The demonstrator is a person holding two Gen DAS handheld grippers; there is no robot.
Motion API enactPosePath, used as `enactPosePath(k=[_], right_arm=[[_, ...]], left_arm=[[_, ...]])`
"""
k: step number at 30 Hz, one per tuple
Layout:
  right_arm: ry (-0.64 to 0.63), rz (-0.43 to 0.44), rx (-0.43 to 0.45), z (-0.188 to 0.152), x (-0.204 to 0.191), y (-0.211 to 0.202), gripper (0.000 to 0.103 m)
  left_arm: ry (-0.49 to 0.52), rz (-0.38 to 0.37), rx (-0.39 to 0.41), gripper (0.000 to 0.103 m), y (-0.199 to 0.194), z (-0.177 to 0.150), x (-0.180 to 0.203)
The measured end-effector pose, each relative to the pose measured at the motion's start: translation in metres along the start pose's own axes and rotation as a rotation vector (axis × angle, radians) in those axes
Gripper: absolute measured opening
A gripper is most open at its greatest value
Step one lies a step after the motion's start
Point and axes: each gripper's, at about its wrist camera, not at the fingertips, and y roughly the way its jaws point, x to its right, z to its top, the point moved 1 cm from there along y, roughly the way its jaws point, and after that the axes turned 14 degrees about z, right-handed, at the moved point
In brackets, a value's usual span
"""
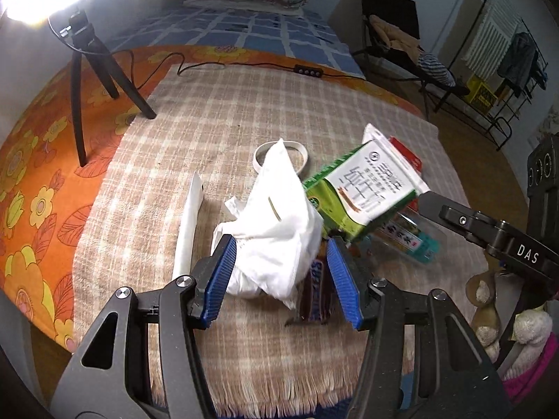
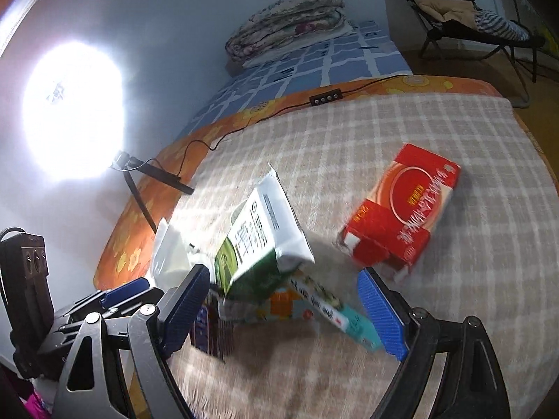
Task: Collect trash
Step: 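Grasp the white plastic bag with the left tool while the right tool grasps the milk carton, then lower the bag and carton into the blue basket and open both tools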
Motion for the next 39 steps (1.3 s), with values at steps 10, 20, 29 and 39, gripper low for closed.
enactPosePath(k=[10, 20, 29, 39], right_arm=[[0.037, -0.012, -0.011, 0.015, 0.010, 0.030, 0.081], [-0.002, -0.018, -0.037, 0.012, 0.004, 0.039, 0.042], [-0.067, -0.033, 0.043, 0.015, -0.011, 0.016, 0.033], [-0.100, -0.022, 0.116, 0.019, -0.022, -0.014, 0.033]], left_arm=[[-0.056, 0.037, -0.008, 0.034, 0.018, 0.014, -0.024], [-0.082, 0.055, 0.003, 0.013, 0.019, 0.017, -0.038], [-0.089, 0.086, 0.096, 0.011, -0.006, 0.023, -0.041], [-0.086, 0.062, 0.130, 0.011, -0.025, 0.022, -0.049]])
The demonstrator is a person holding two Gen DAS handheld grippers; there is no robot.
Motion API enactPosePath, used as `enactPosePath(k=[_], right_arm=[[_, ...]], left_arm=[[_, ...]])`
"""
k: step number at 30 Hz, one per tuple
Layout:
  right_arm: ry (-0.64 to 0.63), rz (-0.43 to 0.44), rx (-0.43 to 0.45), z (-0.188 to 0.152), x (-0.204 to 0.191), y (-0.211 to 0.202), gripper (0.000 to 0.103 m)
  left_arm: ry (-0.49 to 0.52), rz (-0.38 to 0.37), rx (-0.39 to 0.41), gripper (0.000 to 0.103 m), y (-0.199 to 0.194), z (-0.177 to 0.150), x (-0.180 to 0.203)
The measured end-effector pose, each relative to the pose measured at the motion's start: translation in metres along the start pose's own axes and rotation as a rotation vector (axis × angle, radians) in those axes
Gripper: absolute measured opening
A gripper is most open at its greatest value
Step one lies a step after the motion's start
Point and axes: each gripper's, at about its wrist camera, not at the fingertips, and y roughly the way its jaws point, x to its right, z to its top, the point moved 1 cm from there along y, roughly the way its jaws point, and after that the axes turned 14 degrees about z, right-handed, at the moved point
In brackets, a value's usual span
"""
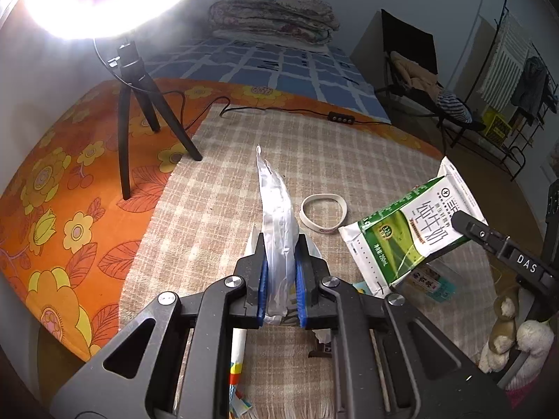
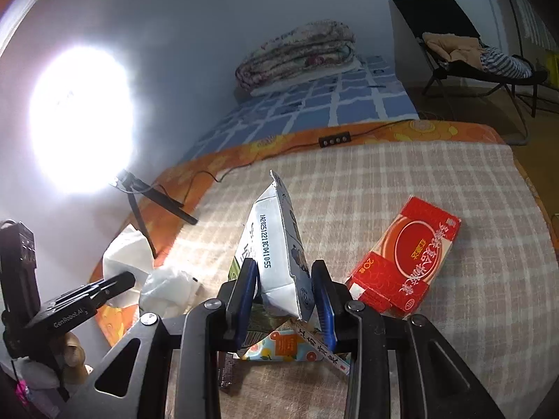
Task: Collect trash
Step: 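Lower the bag and carton into the blue basket and open both tools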
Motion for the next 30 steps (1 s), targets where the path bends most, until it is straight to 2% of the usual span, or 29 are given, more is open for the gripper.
enactPosePath(k=[6, 15, 21, 30], right_arm=[[-0.010, 0.027, 0.018, -0.001, -0.010, -0.021, 0.033], [-0.043, 0.047, -0.011, -0.027, -0.031, -0.050, 0.033], [-0.060, 0.062, -0.035, -0.058, -0.044, -0.073, 0.033], [-0.029, 0.081, -0.128, -0.122, -0.045, -0.094, 0.033]], left_arm=[[0.004, -0.036, 0.019, 0.011, -0.020, -0.006, -0.003], [0.036, -0.096, 0.027, 0.011, -0.055, -0.030, -0.003], [0.071, -0.117, 0.028, 0.011, -0.076, -0.054, -0.004], [0.084, -0.154, -0.025, 0.011, -0.096, -0.105, -0.011]])
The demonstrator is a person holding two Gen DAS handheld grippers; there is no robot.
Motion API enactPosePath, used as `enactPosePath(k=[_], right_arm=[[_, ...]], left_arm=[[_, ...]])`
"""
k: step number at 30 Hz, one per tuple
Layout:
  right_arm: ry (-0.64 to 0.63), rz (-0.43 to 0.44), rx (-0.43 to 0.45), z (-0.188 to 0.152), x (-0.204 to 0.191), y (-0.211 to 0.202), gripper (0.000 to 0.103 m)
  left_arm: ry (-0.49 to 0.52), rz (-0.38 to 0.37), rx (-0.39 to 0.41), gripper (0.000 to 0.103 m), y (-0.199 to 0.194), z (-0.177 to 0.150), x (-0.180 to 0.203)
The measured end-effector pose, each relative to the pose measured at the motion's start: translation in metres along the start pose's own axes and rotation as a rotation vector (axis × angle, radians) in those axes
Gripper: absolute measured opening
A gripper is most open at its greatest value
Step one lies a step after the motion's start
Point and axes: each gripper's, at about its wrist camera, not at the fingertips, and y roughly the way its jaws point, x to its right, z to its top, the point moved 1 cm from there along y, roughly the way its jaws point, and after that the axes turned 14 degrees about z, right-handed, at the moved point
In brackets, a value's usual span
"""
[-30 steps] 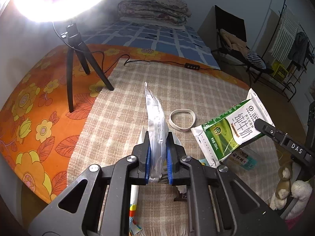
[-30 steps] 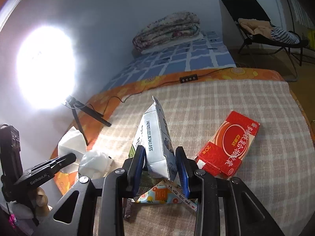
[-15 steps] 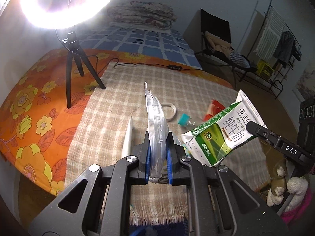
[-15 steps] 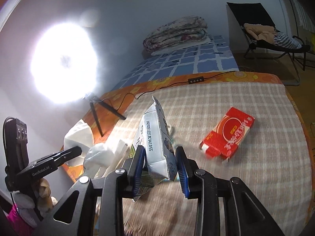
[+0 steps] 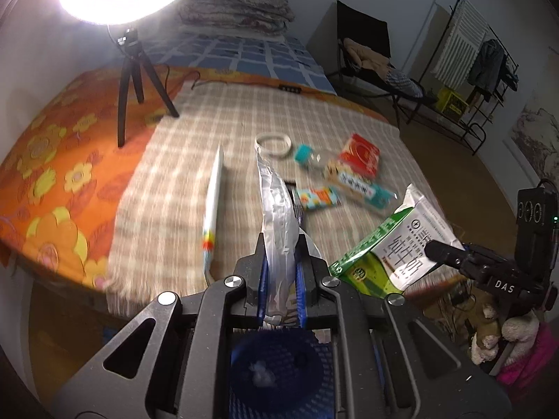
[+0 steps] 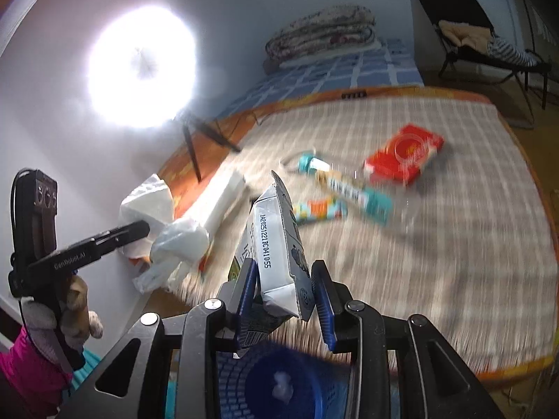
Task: Collect trash
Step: 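Lower the bag and carton into the blue basket and open both tools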
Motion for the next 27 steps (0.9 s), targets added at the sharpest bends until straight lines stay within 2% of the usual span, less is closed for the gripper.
enactPosePath(k=[7, 15, 20, 27], right_arm=[[0.036, 0.014, -0.084, -0.049, 0.000, 0.003, 0.033], [0.072, 0.023, -0.182, -0.095, 0.002, 0.021, 0.033], [0.077, 0.024, -0.231, -0.115, 0.002, 0.033, 0.033], [0.088, 0.014, -0.290, -0.135, 0.007, 0.046, 0.033]], left_arm=[[0.036, -0.020, -0.052, 0.011, -0.003, -0.041, 0.010], [0.077, -0.028, -0.155, 0.011, 0.012, -0.090, 0.018], [0.101, -0.028, -0.222, 0.011, 0.026, -0.115, 0.021], [0.123, -0.007, -0.274, 0.011, 0.038, -0.138, 0.019]])
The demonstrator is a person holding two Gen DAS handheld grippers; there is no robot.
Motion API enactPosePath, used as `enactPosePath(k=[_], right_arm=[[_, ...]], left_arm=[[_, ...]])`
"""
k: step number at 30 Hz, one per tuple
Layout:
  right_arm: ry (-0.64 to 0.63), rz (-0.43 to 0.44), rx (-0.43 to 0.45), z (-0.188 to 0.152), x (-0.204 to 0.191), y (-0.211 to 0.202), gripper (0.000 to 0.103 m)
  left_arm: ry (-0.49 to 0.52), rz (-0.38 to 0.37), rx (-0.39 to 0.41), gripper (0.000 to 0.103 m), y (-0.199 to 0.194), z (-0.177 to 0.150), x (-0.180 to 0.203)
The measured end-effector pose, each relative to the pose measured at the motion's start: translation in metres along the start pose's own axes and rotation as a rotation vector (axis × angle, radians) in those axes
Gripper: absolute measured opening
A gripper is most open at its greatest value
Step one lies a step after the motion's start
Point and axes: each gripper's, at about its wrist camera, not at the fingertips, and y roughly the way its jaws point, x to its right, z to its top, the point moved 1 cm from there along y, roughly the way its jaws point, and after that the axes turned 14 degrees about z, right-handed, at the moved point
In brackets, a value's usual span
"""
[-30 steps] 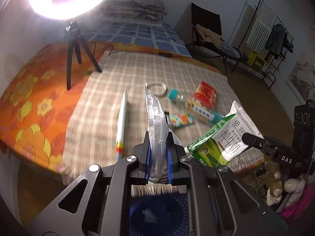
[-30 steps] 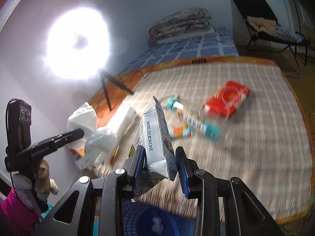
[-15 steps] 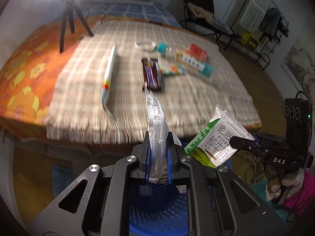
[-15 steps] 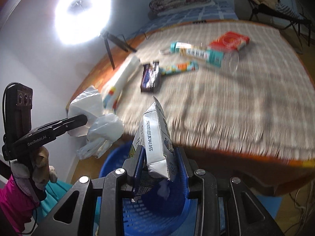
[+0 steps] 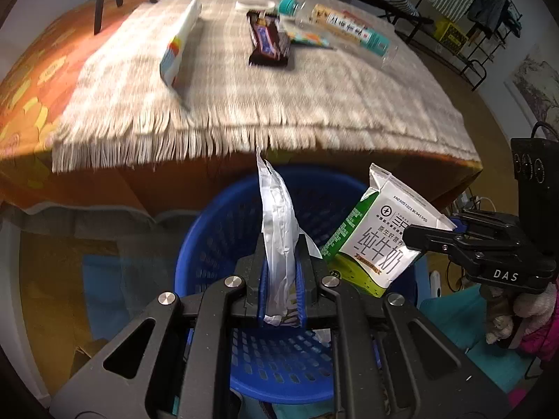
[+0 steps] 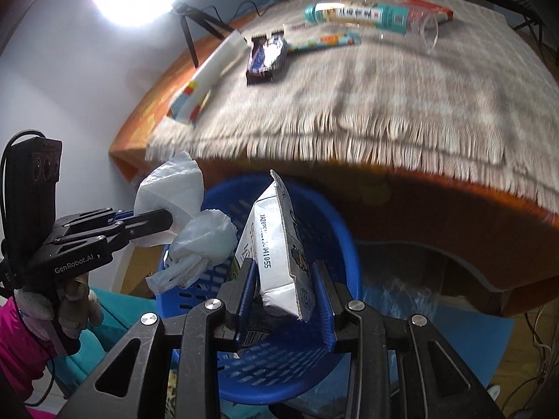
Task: Collect trash
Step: 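Lower the bag and carton into the blue basket and open both tools, then return to the table and close the left tool on the Snickers wrapper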
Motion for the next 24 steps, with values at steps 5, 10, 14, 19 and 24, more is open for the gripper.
enactPosePath(k=[5, 10, 14, 19, 24], right_arm=[[0.006, -0.011, -0.034, -0.010, 0.004, 0.010, 0.033], [0.010, -0.019, -0.056, -0.016, 0.004, 0.016, 0.033], [0.019, -0.021, -0.068, -0.015, 0.005, 0.024, 0.034], [0.023, -0.025, -0.085, -0.013, 0.003, 0.035, 0.034], [0.006, -0.038, -0.085, -0.013, -0.001, 0.036, 0.042]], left_arm=[[0.020, 0.011, -0.042, 0.011, 0.013, -0.011, 0.004], [0.043, 0.020, -0.068, 0.011, 0.021, -0.018, 0.009], [0.051, 0.023, -0.085, 0.013, 0.024, -0.021, 0.009], [0.054, 0.029, -0.087, 0.029, 0.027, -0.019, 0.011], [0.054, 0.032, -0.086, 0.029, 0.026, -0.020, 0.011]])
